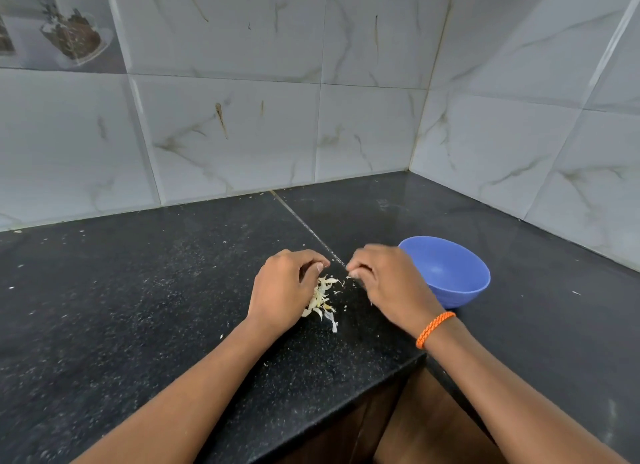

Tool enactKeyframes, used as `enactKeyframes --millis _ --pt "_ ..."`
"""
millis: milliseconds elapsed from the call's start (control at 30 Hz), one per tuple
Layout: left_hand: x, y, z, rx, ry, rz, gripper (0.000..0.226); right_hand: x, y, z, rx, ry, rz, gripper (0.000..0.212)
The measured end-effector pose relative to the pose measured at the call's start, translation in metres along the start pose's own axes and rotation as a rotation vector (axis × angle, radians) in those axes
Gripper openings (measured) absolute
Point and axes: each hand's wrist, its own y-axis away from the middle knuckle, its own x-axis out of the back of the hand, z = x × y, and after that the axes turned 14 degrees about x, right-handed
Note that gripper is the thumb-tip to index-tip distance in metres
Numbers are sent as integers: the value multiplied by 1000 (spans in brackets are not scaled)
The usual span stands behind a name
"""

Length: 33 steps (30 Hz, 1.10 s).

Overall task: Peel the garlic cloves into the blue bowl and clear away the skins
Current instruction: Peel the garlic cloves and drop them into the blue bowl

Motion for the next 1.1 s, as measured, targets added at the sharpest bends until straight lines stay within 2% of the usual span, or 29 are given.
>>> enactKeyframes --millis 33,67,133,167,200,367,467,600,900,1100 --pt "-1 0 1 5 -6 2 19 2 -1 1 13 14 54 17" --pt "-2 2 2 7 -9 4 19 0 1 -1 43 41 42 18" --pt "-3 3 2 5 -3 -4 19 -17 14 -10 97 59 -170 20" --pt "-3 3 2 0 17 -24 18 -21 19 -11 99 35 -214 19" --pt "-3 4 2 -4 52 -52 17 -19 20 -7 70 -17 -186 18" --pt "-4 6 7 -36 200 -142 24 -7 18 -3 -77 -375 183 18" --pt "-6 9 13 -31 226 -144 24 -16 24 -1 -178 -519 261 20" --pt "-8 9 13 4 222 -76 11 -25 21 -5 -238 -653 349 13" --pt "-7 10 14 97 315 -77 8 -30 24 -8 -210 -531 361 9" --pt "-4 9 13 127 317 -8 10 -35 23 -5 -232 -451 304 17"
